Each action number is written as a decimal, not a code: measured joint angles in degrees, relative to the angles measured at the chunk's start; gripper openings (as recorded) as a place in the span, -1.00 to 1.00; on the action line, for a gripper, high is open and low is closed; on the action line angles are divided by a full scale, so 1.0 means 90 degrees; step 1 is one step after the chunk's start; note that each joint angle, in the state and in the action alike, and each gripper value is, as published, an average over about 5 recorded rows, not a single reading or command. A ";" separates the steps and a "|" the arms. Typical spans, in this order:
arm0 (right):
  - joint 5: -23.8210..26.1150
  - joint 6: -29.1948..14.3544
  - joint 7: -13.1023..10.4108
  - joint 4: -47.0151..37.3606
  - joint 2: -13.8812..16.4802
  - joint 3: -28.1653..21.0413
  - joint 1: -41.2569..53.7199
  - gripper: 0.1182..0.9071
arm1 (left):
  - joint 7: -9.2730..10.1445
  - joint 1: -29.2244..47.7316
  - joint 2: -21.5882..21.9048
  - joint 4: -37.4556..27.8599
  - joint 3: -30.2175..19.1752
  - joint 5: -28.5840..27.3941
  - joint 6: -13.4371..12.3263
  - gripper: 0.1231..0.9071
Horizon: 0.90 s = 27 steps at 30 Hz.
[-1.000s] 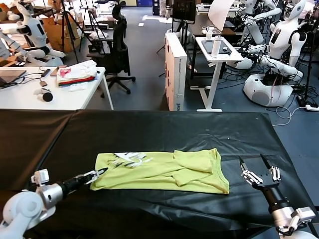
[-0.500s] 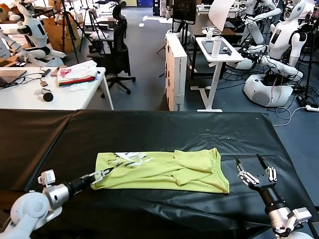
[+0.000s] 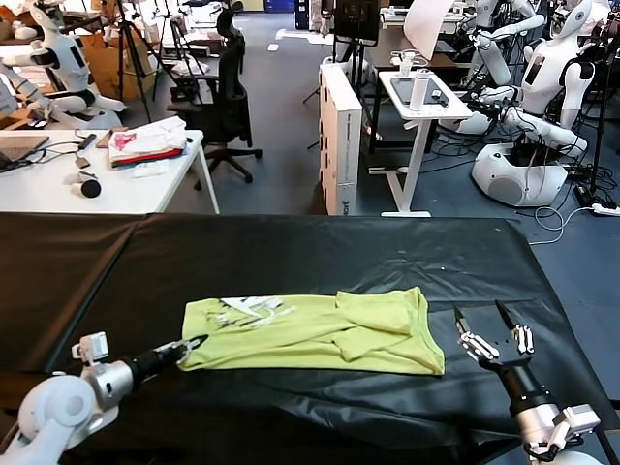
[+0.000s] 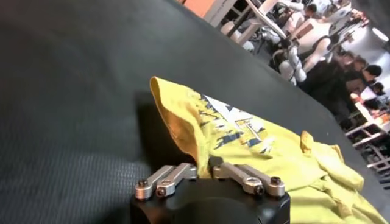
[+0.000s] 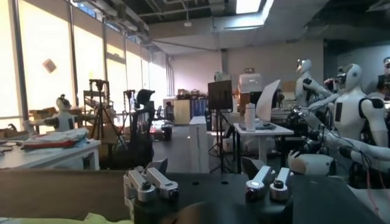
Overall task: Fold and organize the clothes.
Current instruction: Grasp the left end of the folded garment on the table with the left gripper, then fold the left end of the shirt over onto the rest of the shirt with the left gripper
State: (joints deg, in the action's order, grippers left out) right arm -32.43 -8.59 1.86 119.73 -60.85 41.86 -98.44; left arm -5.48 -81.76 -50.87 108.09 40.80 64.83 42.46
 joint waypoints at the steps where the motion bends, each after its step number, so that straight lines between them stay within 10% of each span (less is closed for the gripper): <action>1: 0.0008 0.0014 -0.0021 -0.0020 -0.0002 -0.0022 0.0025 1.00 | 0.0035 -0.0030 0.0053 0.0015 0.0063 -0.0047 -0.0001 -0.85; 17: 0.0062 0.0209 -0.0212 -0.0207 -0.0025 -0.0352 0.0416 1.00 | 0.0570 -0.0810 0.0899 0.0421 0.1706 0.0077 -0.0020 -0.85; 27: 0.0197 0.0246 -0.0196 -0.0009 -0.0220 0.0049 0.0079 1.00 | 0.0975 -0.0485 -0.0294 0.1615 0.0486 -0.0016 -0.0023 -0.85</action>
State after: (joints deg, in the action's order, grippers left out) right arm -30.65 -6.37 0.10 119.65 -62.83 42.30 -97.72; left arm 3.29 -86.12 -53.52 122.62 45.18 64.69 42.25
